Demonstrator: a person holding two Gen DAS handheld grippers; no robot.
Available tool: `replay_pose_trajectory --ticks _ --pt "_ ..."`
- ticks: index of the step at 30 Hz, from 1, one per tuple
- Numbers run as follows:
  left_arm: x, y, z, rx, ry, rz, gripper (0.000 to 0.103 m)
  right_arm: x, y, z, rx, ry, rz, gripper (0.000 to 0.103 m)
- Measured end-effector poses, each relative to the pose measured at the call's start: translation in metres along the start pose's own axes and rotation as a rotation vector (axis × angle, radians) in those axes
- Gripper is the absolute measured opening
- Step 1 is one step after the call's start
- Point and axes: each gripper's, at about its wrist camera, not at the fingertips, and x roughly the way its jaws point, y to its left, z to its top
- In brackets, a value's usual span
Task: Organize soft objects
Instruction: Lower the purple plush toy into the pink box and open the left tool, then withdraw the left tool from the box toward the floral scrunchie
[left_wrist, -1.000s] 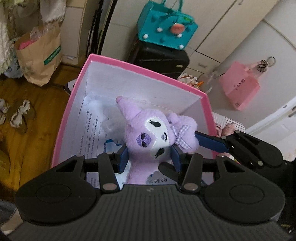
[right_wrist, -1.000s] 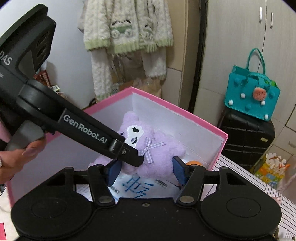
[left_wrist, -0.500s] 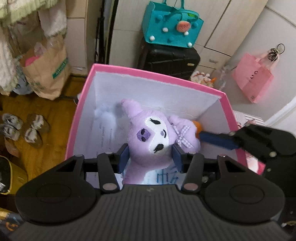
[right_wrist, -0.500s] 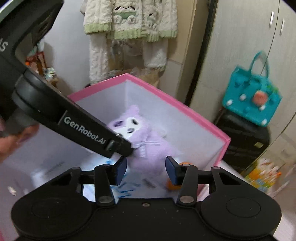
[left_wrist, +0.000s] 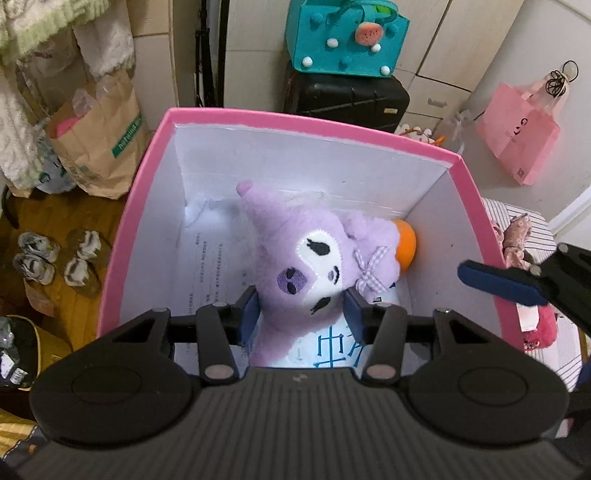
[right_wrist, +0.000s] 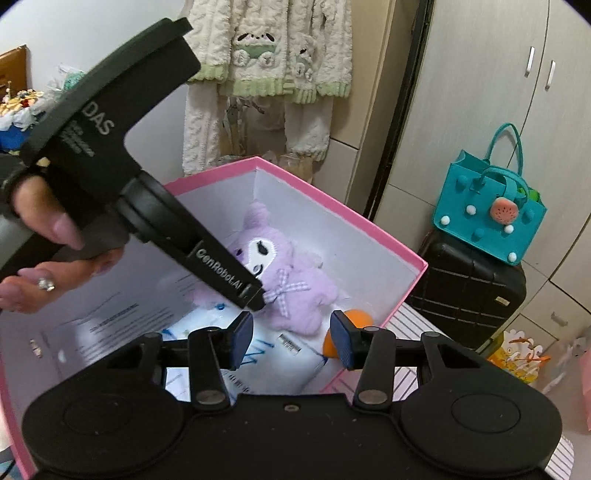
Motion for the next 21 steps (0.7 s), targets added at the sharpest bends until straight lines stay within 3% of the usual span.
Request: replay_pose_trajectory --ticks 4,6,16,21 --pt "-0.023 -0.005 -0.007 0.051 -0.050 0.036 0.060 -0.013 0.002 -0.002 0.012 -0.021 0.033 0.051" --pt "-0.035 -0.005 -0.011 0.066 -0.058 0.013 0.063 -0.021 0.003 -0.006 0.032 -0.032 0.056 0.051" --pt "-0.089 -0.011 -0.031 0.126 -0.112 0.054 0.066 -0.052 0.004 -0.020 0.119 -0.048 0.148 0.051" --pt "-0.120 -0.020 -0.044 0.180 -0.134 0.033 0.070 -0.078 0.009 -0.024 0.122 -0.076 0.178 0.051"
